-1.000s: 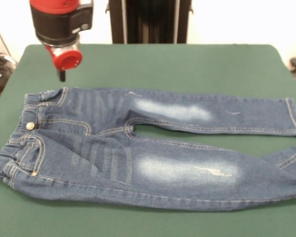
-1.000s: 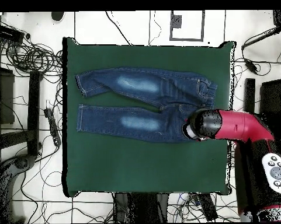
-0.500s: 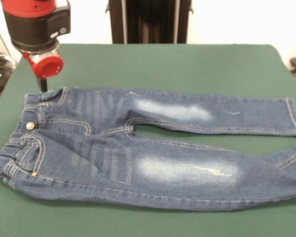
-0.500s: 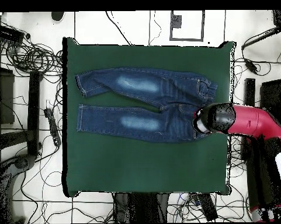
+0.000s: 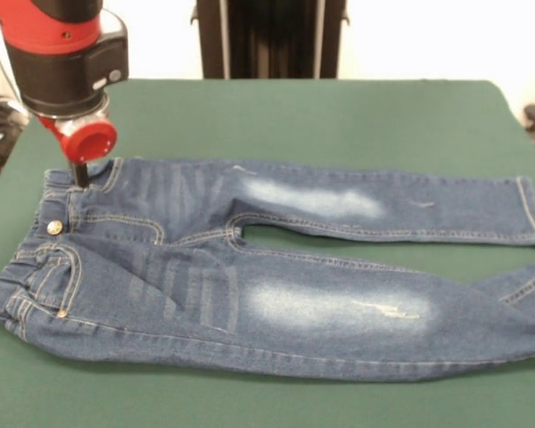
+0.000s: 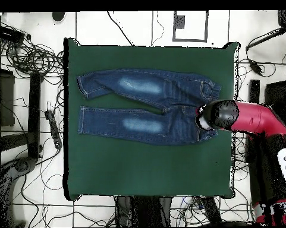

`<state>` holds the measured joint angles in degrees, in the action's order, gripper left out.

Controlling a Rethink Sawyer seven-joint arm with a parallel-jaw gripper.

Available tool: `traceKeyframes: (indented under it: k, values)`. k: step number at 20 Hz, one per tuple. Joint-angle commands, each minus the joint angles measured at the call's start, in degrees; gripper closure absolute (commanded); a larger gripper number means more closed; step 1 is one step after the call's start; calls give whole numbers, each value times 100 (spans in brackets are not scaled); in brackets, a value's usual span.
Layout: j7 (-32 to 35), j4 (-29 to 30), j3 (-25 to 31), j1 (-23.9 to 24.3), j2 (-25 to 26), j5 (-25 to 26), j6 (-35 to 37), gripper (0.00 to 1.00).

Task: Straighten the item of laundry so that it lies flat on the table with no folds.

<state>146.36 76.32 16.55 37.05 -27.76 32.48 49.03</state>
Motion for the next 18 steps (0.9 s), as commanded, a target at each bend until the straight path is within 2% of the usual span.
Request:
traceKeyframes:
  k: [1, 4, 8, 11, 18]
  values:
    - [-1756, -135, 764, -278, 546, -65, 424, 100]
    - [-1596, -234, 775, -359, 620, -132, 569, 100]
    - [-1217, -229, 741, -452, 669, -191, 363, 100]
    - [-1177, -204, 728, -483, 678, -208, 291, 100]
    - [-1371, 91, 910, -250, 858, -94, -446, 100]
